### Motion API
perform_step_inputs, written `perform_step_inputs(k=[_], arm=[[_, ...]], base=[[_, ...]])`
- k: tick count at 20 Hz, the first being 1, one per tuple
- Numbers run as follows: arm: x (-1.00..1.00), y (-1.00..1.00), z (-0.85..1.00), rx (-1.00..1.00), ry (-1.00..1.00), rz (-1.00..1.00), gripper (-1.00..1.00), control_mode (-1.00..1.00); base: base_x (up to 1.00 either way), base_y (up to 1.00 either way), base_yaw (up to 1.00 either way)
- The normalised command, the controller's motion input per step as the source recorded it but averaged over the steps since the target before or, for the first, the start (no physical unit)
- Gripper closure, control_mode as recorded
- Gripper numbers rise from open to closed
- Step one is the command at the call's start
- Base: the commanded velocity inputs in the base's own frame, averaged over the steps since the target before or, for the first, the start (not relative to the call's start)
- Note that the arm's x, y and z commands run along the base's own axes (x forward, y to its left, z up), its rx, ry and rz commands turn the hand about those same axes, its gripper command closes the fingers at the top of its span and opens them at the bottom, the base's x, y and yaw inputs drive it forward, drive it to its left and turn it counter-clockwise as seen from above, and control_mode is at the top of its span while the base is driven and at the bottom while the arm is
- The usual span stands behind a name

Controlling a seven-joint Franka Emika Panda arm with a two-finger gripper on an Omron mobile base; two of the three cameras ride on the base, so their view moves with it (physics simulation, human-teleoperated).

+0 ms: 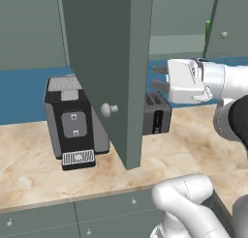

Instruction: Open the cabinet directly in front. Then move the beer and the cup to the dining counter with the candle on it.

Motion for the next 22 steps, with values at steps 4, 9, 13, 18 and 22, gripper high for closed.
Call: perform_step_inputs(k=[4, 9, 13, 18, 22], arm=[[-0.32, -1.00, 0.24, 0.00, -0.24, -0.44, -1.00, -1.00], [-0.13, -0.95, 0.20, 0.00, -0.20, -0.53, -1.00, -1.00], [0.00, -0.99, 0.11, 0.00, -0.04, -0.62, -1.00, -1.00], [0.00, -1.00, 0.09, 0.07, 0.00, -0.66, -1.00, -1.00], [-0.01, -1.00, 0.00, 0.12, 0.03, -0.65, -1.00, -1.00]], base=[[0.00, 0.00, 0.00], [0.00, 0.00, 0.00], [0.00, 0.00, 0.00], [0.00, 0.00, 0.00], [0.00, 0.00, 0.00]])
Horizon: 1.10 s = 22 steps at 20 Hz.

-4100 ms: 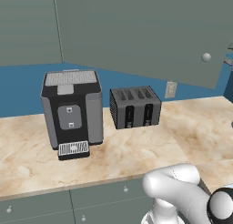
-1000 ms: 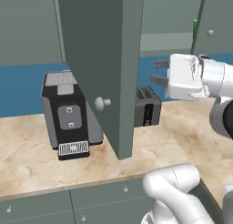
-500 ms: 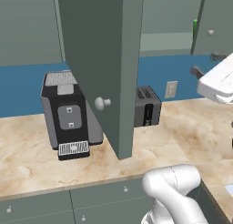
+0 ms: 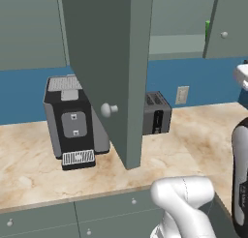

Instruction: Open the cabinet directly in front. Then move the beer and the cup to the dining counter with the candle on it.

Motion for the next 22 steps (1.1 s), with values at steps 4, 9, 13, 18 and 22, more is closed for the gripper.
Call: perform_step_inputs(k=[4, 9, 13, 18, 22], arm=[[0.00, -0.86, 0.00, 0.10, 0.02, -0.44, -1.00, -1.00], [0.00, -0.04, 0.01, 0.01, -0.01, -0.01, -1.00, -1.00], [0.00, -0.14, 0.00, 0.04, 0.01, 0.10, -1.00, -1.00], [0.01, -0.29, 0.00, 0.06, 0.10, 0.22, -1.00, -1.00], [0.00, -0.05, 0.00, 0.01, 0.00, 0.00, -1.00, -1.00]], base=[[0.00, 0.00, 0.00], [0.00, 0.00, 0.00], [0.00, 0.00, 0.00], [0.00, 0.00, 0.00], [0.00, 0.00, 0.00]])
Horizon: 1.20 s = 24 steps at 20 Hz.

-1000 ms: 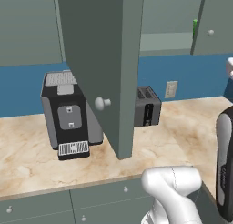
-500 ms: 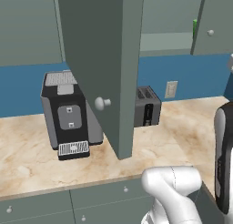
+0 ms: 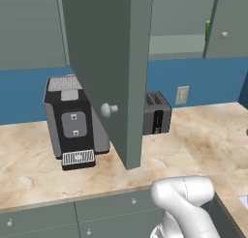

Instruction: Open the cabinet directly in front. Then move the beer and the cup to the dining counter with the candle on it.

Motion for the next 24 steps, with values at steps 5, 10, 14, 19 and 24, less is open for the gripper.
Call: perform_step_inputs(k=[5, 10, 14, 19, 24], arm=[[0.08, 0.00, -0.02, 0.00, 0.00, 0.00, -1.00, -1.00], [0.16, 0.00, -0.20, 0.00, 0.03, 0.00, -1.00, -1.00], [0.12, 0.00, -0.04, 0.00, 0.00, 0.00, -1.00, -1.00], [0.13, 0.00, 0.00, 0.00, 0.00, 0.00, -1.00, -1.00], [0.37, 0.00, 0.00, 0.00, 0.00, 0.00, -1.00, -1.00]], base=[[0.00, 0.00, 0.00], [0.00, 0.00, 0.00], [0.00, 0.00, 0.00], [0.00, 0.00, 0.00], [0.00, 0.00, 0.00]])
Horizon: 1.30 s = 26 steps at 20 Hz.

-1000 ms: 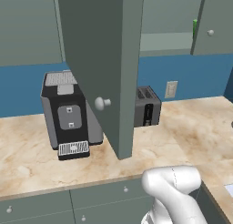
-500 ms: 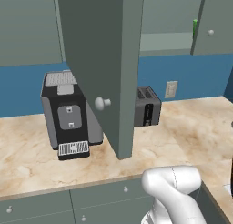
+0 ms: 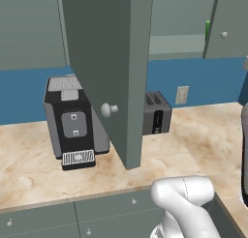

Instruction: Open the cabinet directly in front. Then move the beer and the cup to the dining counter with the candle on it.

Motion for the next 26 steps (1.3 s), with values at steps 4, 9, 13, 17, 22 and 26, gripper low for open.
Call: perform_step_inputs(k=[4, 9, 13, 17, 22, 26], arm=[[0.43, 0.00, 0.00, 0.00, 0.01, 0.00, -1.00, -1.00], [0.41, -0.10, 0.00, 0.00, 0.00, 0.00, -1.00, -1.00], [0.38, -0.24, 0.00, 0.03, 0.00, 0.00, -1.00, -1.00], [0.31, -0.30, 0.00, 0.03, 0.00, 0.00, -1.00, -1.00], [0.39, -0.14, 0.00, 0.01, 0.02, 0.01, -1.00, -1.00], [0.41, -0.04, 0.00, 0.00, 0.04, 0.01, -1.00, -1.00]], base=[[0.00, 0.00, 0.00], [0.00, 0.00, 0.00], [0.00, 0.00, 0.00], [0.00, 0.00, 0.00], [0.00, 0.00, 0.00], [0.00, 0.00, 0.00]])
